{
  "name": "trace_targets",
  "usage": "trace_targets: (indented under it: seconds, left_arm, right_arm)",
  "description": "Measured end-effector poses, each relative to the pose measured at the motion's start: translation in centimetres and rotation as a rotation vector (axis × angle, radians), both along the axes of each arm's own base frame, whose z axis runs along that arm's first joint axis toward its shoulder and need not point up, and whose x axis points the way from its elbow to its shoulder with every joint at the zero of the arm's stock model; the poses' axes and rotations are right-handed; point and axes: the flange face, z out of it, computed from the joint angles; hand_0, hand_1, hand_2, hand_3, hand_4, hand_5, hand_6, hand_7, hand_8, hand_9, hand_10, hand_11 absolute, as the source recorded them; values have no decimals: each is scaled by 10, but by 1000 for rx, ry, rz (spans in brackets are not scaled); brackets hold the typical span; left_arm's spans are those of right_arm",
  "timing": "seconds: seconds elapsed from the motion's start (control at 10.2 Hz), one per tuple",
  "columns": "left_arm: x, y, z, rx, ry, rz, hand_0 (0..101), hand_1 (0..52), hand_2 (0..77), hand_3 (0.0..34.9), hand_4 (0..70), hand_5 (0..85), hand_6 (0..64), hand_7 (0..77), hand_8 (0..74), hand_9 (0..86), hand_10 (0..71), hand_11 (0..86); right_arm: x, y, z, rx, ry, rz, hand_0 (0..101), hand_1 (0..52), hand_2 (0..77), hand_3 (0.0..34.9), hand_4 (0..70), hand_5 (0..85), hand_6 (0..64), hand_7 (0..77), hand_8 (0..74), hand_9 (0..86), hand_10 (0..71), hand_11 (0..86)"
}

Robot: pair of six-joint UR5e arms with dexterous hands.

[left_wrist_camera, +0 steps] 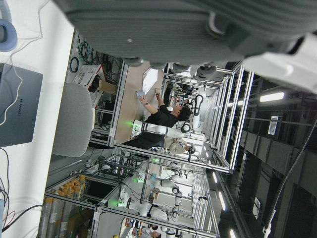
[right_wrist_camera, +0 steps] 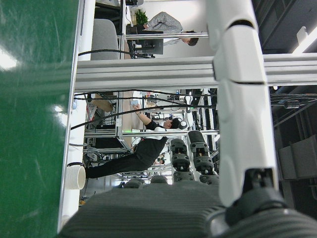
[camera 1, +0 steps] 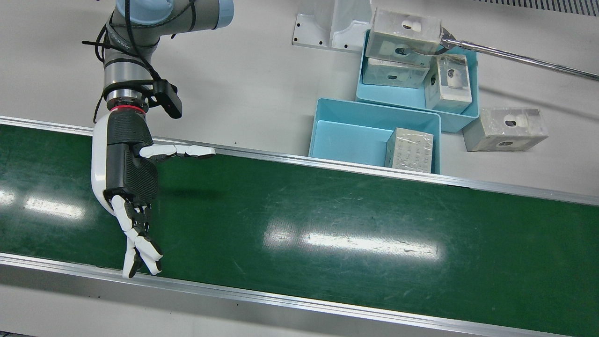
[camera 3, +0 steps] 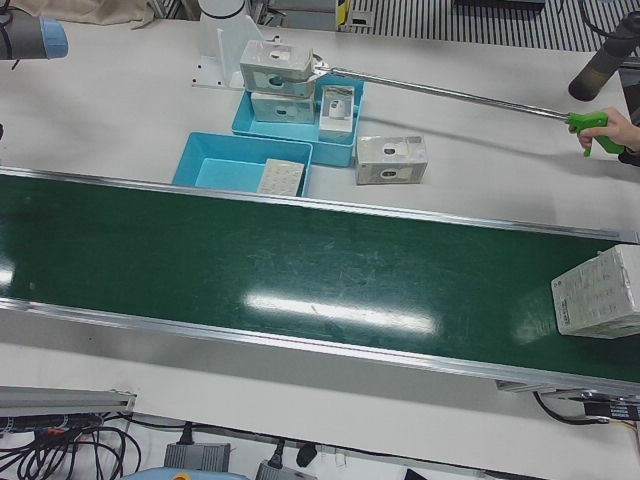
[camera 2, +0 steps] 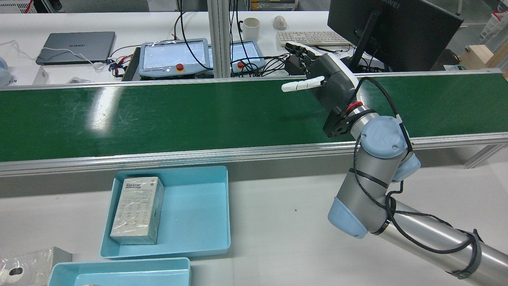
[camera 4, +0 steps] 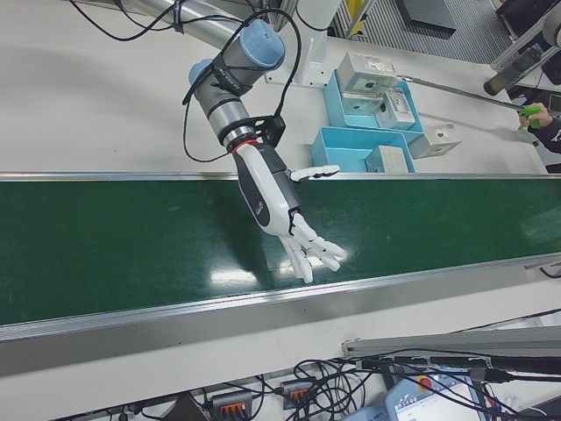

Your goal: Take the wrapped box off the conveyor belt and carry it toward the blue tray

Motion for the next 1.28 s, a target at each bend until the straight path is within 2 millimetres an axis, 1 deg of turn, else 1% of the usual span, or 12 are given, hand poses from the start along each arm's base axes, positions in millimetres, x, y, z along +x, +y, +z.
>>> trace_targets:
  seconds: [0.2, 0.3, 0.39, 0.49, 0.79, 1.18, 1.28]
  left_arm:
    - [0, 0, 0, 0, 0, 0, 0, 0, 11, 0, 0, 11, 5, 5, 5, 5, 5, 5]
    - [0, 0, 0, 0, 0, 0, 0, 0, 5, 0, 0, 11, 5, 5, 5, 5, 5, 5]
    - [0, 0, 0, 0, 0, 0, 0, 0, 5, 0, 0, 11, 5, 5, 5, 5, 5, 5]
    - [0, 0, 0, 0, 0, 0, 0, 0, 11, 0, 0, 11, 5, 5, 5, 5, 5, 5]
    - [0, 0, 0, 0, 0, 0, 0, 0, 11, 0, 0, 11, 5, 5, 5, 0, 5, 5]
    - [0, 0, 0, 0, 0, 0, 0, 0, 11, 0, 0, 11, 5, 5, 5, 5, 5, 5]
    - [0, 0, 0, 0, 0, 0, 0, 0, 11, 0, 0, 11, 5, 5, 5, 5, 5, 5]
  right_arm:
    - [1, 0, 0, -1, 0, 1, 505, 180, 87, 0, 125, 153, 55, 49, 0, 16, 0, 11]
    - [1, 0, 0, 0, 0, 2, 505, 180, 87, 0, 104, 136, 22, 38, 0, 16, 0, 11]
    - [1, 0, 1, -1, 0, 2, 506, 169, 76, 0, 104, 109, 38, 33, 0, 16, 0, 5]
    - [2, -1, 2, -2, 1, 2, 505, 175, 76, 0, 98, 125, 38, 33, 0, 16, 0, 5]
    - [3, 1, 8, -8, 4, 2, 505, 175, 71, 0, 98, 125, 38, 33, 0, 16, 0, 5]
    - [5, 0, 8, -9, 1, 3, 505, 175, 71, 0, 98, 125, 38, 33, 0, 16, 0, 5]
    - [5, 0, 8, -9, 0, 4, 501, 158, 55, 0, 98, 125, 38, 33, 0, 16, 0, 5]
